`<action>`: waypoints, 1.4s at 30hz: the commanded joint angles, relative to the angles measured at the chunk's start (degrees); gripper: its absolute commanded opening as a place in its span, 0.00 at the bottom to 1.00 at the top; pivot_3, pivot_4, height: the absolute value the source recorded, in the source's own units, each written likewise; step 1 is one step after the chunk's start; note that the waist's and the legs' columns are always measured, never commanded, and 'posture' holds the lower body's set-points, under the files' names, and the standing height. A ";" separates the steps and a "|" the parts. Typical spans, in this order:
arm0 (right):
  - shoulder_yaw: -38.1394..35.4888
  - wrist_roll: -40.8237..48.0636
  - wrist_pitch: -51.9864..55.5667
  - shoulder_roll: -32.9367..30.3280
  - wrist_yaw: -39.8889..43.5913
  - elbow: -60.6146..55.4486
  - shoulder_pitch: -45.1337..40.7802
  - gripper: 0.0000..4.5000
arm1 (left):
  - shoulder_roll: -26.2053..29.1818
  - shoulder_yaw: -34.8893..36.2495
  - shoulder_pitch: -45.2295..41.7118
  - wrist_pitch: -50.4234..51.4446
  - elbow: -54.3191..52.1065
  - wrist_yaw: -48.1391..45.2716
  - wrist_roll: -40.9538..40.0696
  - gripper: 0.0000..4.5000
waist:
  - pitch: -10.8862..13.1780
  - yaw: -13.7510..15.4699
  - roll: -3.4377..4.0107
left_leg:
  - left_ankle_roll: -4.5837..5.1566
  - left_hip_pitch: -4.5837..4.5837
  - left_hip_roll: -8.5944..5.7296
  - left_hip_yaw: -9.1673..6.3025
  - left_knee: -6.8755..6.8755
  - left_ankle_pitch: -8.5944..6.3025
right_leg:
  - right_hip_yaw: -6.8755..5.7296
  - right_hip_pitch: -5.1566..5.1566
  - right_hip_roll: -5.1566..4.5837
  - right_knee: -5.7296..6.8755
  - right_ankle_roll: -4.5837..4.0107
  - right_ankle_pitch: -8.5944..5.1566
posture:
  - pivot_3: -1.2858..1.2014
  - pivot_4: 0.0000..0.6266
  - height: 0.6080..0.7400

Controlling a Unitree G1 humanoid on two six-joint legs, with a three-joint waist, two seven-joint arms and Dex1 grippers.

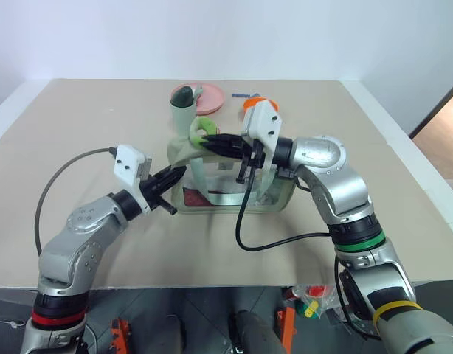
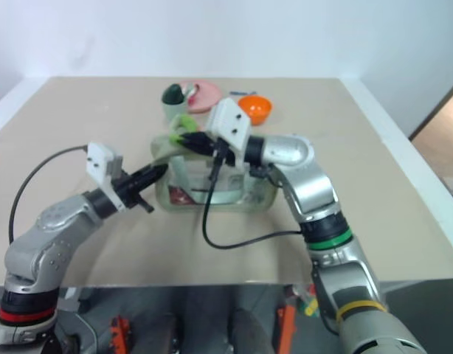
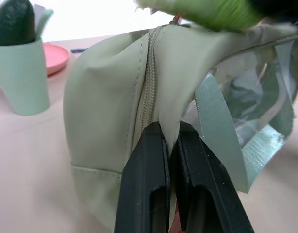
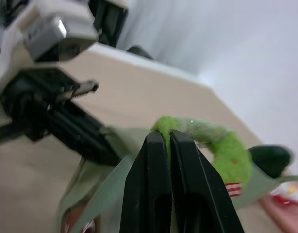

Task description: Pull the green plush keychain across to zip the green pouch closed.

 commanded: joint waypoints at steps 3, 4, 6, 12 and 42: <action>-9.42 -1.49 -4.71 -6.83 -3.56 -1.76 -2.50 0.00 | -1.88 0.61 -4.23 -4.21 0.81 3.12 2.84 0.00 | 0.00 0.07 0.00 | 0.00 -0.04 -0.01 -0.01 -0.03 0.00 | -0.01 -0.02 -0.01 -0.04 0.02 -0.02 | 0.52 0.24 1.00; -10.55 -1.95 -5.31 -8.16 -4.26 -1.50 -2.36 0.00 | -2.24 0.50 -4.63 -4.64 1.20 3.51 3.40 0.00 | 0.00 0.08 -0.01 | 0.00 -0.05 -0.01 -0.02 -0.04 -0.01 | -0.02 -0.01 -0.01 -0.05 0.03 -0.03 | 0.52 0.24 1.00; -12.77 -2.78 -5.22 -11.06 -5.76 -1.20 -1.65 0.00 | -2.93 0.17 -4.96 -5.50 2.18 4.30 4.76 0.00 | 0.00 0.06 -0.01 | 0.01 -0.06 -0.02 0.01 -0.08 -0.02 | 0.01 -0.05 -0.02 -0.08 0.04 -0.04 | 0.52 0.24 1.00; -16.43 -6.49 -6.19 -18.50 -9.28 1.29 2.67 0.00 | -5.03 -0.50 -4.84 -6.18 3.83 6.06 6.70 0.00 | 0.00 -0.04 -0.01 | 0.06 -0.04 0.00 0.07 -0.18 -0.04 | 0.10 -0.12 0.02 -0.07 0.02 -0.07 | 0.52 0.24 1.00; -7.10 -16.37 -6.72 -7.49 -22.26 7.67 23.03 0.07 | -2.74 -0.05 -3.34 -4.02 4.67 3.21 6.67 0.08 | 0.00 -0.25 -0.02 | -0.01 0.21 -0.02 0.25 -0.03 0.01 | 0.31 0.06 0.06 -0.01 0.12 0.06 | 0.52 0.24 1.00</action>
